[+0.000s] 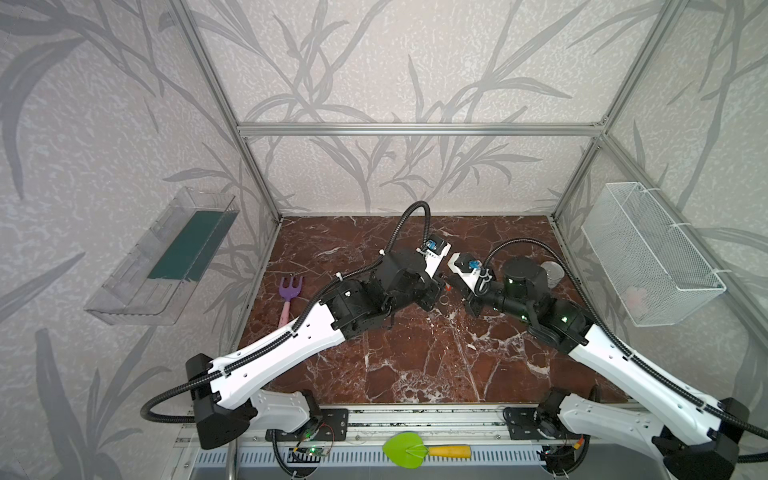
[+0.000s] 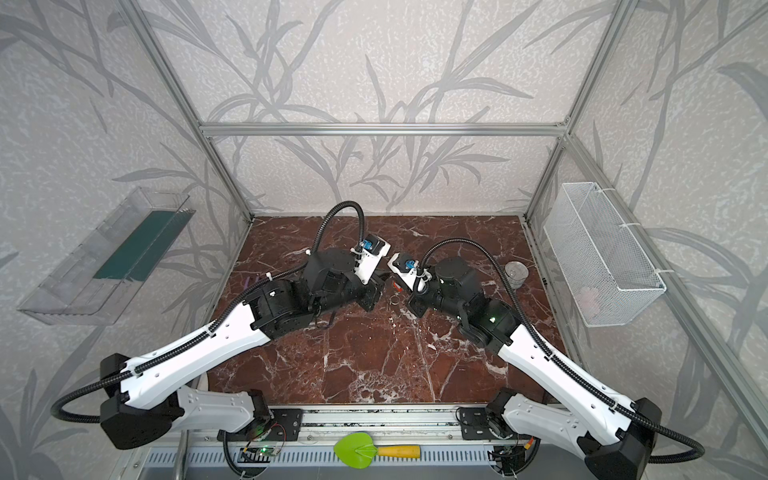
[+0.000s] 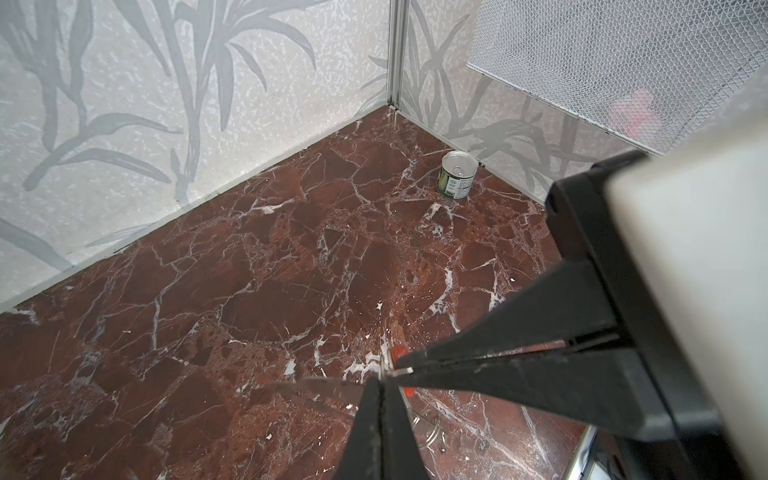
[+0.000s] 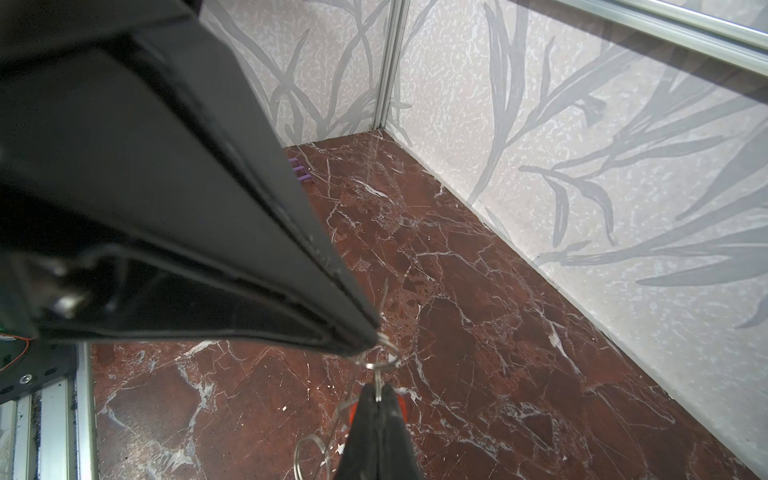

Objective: Put the keys on the keyring

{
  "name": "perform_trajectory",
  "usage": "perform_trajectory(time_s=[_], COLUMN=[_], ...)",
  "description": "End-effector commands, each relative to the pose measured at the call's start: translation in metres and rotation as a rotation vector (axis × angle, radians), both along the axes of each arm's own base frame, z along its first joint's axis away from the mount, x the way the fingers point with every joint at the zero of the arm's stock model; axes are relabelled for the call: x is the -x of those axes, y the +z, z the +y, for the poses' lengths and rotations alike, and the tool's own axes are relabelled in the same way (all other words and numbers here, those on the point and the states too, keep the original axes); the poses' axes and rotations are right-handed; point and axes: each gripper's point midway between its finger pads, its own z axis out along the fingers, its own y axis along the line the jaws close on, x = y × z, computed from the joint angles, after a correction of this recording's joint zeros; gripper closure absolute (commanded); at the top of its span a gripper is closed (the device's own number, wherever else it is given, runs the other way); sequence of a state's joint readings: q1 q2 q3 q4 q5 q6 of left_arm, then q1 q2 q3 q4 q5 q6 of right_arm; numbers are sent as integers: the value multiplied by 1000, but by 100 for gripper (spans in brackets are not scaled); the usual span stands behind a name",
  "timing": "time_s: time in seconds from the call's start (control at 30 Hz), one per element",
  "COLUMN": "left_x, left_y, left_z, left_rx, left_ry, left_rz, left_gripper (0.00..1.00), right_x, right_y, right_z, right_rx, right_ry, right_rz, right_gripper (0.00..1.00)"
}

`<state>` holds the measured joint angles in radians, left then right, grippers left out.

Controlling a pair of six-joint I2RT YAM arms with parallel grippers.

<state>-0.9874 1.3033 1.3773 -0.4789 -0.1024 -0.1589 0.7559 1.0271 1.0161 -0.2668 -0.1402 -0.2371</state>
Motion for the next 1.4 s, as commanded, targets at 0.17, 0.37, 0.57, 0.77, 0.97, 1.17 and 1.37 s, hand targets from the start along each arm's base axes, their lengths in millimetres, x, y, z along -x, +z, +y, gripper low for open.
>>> perform_trajectory(time_s=[0.17,0.37,0.57,0.77,0.97,1.17,1.37], left_x=[0,0,0,0,0,-1,-1], left_y=[14,14,14,14,14,12,11], left_z=[-1,-1,-1,-2,-3,-3,-4], left_rx=[51,48,50,48,45,40,35], left_ry=[6,3,0,0,1,-1,-1], left_rz=[-7,-7,-6,-3,-4,-2,-1], left_gripper=[100,100,100,100,100,100,100], right_x=[-8,-15,-11,-5,-1,0,1], right_y=[10,12,16,18,22,22,24], right_z=[-3,-12,-10,-5,-4,-3,-2], right_rx=[6,10,-3,-12,-19,-19,-23], right_ry=[-51,-116,-91,-50,-29,-24,-19], right_rz=[-22,-41,-47,-47,-54,-57,-61], right_gripper=[100,100,100,100,100,100,100])
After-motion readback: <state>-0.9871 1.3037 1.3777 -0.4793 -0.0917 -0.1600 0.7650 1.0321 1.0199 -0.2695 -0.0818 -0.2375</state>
